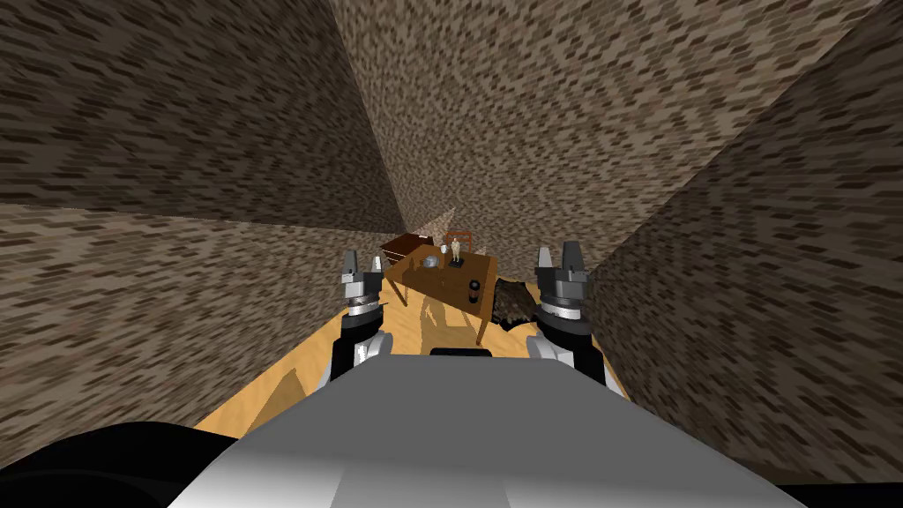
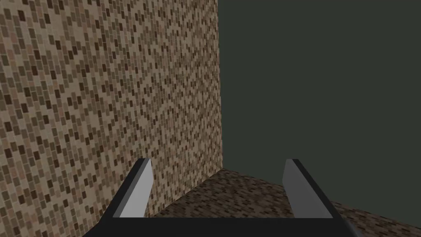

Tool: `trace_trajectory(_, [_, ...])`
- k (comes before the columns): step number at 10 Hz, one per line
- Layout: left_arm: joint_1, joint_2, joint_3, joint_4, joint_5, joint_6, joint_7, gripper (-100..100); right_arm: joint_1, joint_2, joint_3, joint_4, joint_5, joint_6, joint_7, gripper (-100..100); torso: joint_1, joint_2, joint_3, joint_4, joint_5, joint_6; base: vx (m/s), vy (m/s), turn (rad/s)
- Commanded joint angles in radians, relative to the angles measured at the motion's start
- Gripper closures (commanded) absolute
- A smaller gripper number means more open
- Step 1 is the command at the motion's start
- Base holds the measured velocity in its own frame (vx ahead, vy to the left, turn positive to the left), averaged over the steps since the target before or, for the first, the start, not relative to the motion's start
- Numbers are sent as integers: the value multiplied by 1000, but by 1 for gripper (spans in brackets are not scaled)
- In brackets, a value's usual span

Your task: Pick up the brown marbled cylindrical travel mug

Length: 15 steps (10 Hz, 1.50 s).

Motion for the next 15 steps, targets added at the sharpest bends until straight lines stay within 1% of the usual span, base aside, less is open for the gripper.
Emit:
trace_trajectory(1, [0,0,0,0,0,0,0,0,22,-34,12,16,4,2,2,-100,0,0,0,0,0,0,-8,28,139])
trace_trajectory(3, [0,0,0,0,0,0,0,0,54,-74,29,41,9,4,4,-100,3,1,0,0,1,0,-19,51,134])
trace_trajectory(5, [0,0,0,0,0,0,0,0,96,-123,54,77,16,8,8,-100,4,2,1,0,1,0,-17,62,191])
trace_trajectory(8, [0,0,0,0,0,0,0,0,176,-213,101,147,24,14,15,-100,5,1,1,0,1,0,-4,79,198])
trace_trajectory(11, [0,0,0,0,0,0,0,0,266,-307,159,236,30,21,24,-100,7,0,0,0,2,0,10,102,284])
trace_trajectory(12, [0,0,0,0,0,0,0,0,266,-323,159,236,30,21,24,-100,6,1,0,0,2,0,7,66,59])
trace_trajectory(13, [0,0,0,0,0,0,0,0,297,-358,179,269,30,24,28,-100,4,1,0,0,1,0,16,66,199])
trace_trajectory(14, [0,0,0,0,0,0,0,0,297,-363,179,269,30,24,28,-100,4,0,0,0,1,0,19,49,97])
trace_trajectory(15, [0,0,0,0,0,0,0,0,328,-400,201,304,30,26,31,-100,3,0,0,0,1,0,28,52,183])
